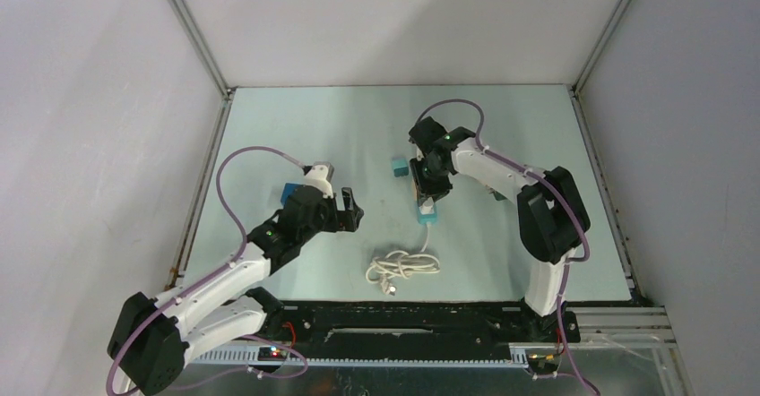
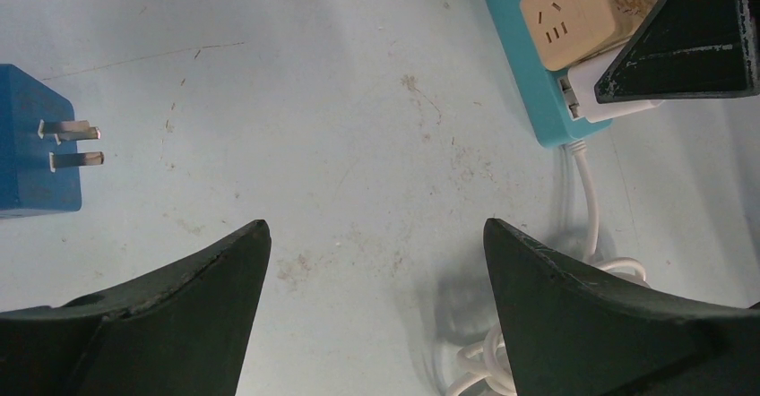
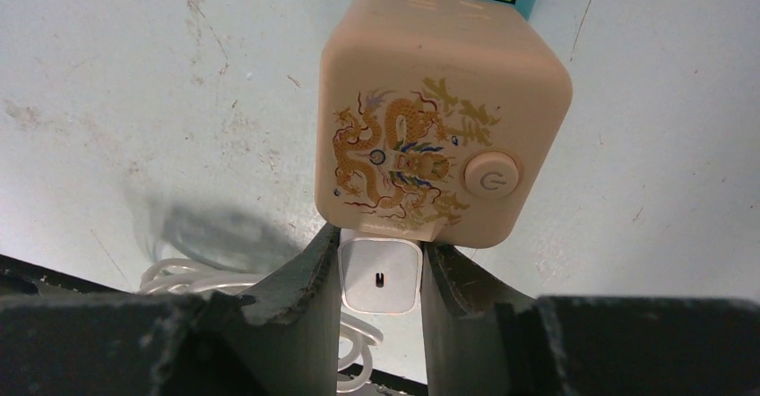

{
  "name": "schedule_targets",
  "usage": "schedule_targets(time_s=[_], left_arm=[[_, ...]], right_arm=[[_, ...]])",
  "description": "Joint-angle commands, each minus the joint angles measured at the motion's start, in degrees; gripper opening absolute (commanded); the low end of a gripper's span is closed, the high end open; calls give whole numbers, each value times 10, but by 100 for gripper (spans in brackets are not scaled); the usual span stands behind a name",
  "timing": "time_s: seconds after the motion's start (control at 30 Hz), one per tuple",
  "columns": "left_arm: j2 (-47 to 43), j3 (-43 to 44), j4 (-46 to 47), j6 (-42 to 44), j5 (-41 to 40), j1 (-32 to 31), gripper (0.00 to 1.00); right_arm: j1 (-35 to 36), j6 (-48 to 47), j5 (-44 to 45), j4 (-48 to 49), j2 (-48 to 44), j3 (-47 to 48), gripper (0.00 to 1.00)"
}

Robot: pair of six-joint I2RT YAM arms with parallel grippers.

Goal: Insert the plug
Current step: Insert the plug into the socket.

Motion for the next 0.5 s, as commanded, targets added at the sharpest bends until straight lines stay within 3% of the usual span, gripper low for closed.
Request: schedule_targets(time_s=[0.0, 0.47], left_arm=[[-13, -7, 11, 16, -12, -2, 92], [-4, -5, 19, 18, -8, -2, 92]], right_arm=[[8, 2, 62, -7, 37, -4, 0], [17, 14, 55, -45, 24, 2, 0]])
